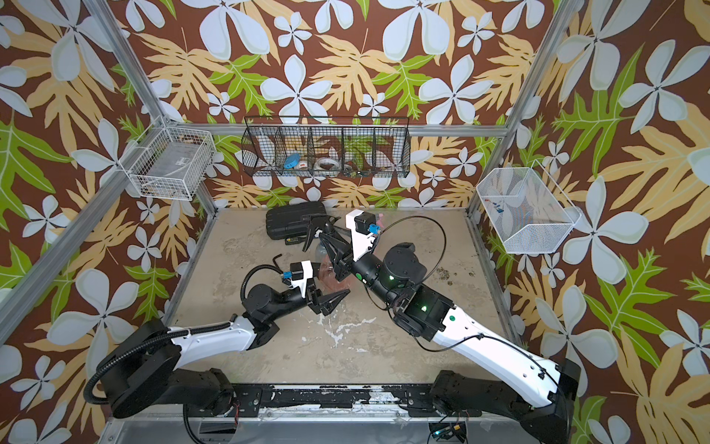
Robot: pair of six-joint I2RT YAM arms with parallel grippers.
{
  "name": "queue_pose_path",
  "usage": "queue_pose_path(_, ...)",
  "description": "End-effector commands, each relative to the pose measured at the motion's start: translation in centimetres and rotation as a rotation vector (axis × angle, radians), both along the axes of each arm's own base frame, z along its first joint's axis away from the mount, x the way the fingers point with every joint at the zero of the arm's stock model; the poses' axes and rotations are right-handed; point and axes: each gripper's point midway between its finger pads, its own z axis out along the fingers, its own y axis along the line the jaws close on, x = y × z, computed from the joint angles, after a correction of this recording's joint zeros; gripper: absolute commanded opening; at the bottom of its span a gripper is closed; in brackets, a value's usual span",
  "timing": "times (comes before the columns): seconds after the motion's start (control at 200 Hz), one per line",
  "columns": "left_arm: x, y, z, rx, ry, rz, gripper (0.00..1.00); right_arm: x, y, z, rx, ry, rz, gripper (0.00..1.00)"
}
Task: Attach spray nozzles to spray bottles
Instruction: Insert the spray nozzle into the spray bottle.
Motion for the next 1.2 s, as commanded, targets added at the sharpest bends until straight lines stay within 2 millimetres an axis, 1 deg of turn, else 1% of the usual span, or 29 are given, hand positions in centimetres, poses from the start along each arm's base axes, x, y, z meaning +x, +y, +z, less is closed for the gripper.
queue_pose_path(0.0, 0.2, 0.0, 0.6, -0.005, -0.022, 0.006, 0.62, -0.1, -0.8, 0.4, 0.016, -0.022, -0.050, 0.21)
queue_pose_path(0.165, 0.8, 0.0, 0.7, 0.001, -0.034, 0.031, 0.62, -0.6, -1.3, -0.4, 0.005, -0.007, -0.061, 0.38)
queue_pose_path(0.335, 1.6, 0.3, 0.5, 0.006, -0.050, 0.065, 0.62, -1.1, -2.3, -1.0, -0.008, 0.009, -0.072, 0.58)
queue_pose_path(0.405, 1.9, 0.4, 0.4, 0.002, -0.053, 0.074, 0.62, -1.3, -2.6, -1.3, -0.023, 0.017, -0.069, 0.63)
queue_pose_path(0.455, 2.0, 0.5, 0.2, 0.004, -0.059, 0.079, 0.62, -1.5, -2.8, -1.5, -0.042, 0.023, -0.069, 0.64)
queue_pose_path(0.576, 2.1, 0.5, -1.0, 0.042, -0.058, 0.079, 0.63, -2.0, -3.5, -2.1, -0.120, 0.030, -0.072, 0.72)
queue_pose_path(0.681, 2.0, 0.2, -2.8, 0.112, -0.042, 0.058, 0.64, -2.1, -3.4, -1.6, -0.231, 0.014, -0.052, 0.83)
queue_pose_path(0.796, 1.7, 0.1, -4.6, 0.168, -0.025, 0.039, 0.64, -1.2, -2.7, -1.1, -0.342, 0.040, 0.016, 0.88)
queue_pose_path(0.916, 1.4, 0.5, -5.1, 0.177, -0.020, 0.037, 0.65, 0.3, -2.1, -1.3, -0.384, 0.103, 0.126, 0.90)
queue_pose_path(1.021, 1.4, 0.7, -5.2, 0.172, 0.005, 0.022, 0.65, 0.2, -0.9, -1.3, -0.418, 0.109, 0.195, 0.90)
queue_pose_path(1.066, 1.4, 0.9, -5.0, 0.164, 0.011, 0.012, 0.65, 0.2, -0.5, -1.6, -0.429, 0.114, 0.218, 0.90)
queue_pose_path(1.196, 1.5, 1.2, -5.0, 0.164, 0.038, -0.016, 0.65, 0.0, -0.1, -2.3, -0.442, 0.110, 0.243, 0.88)
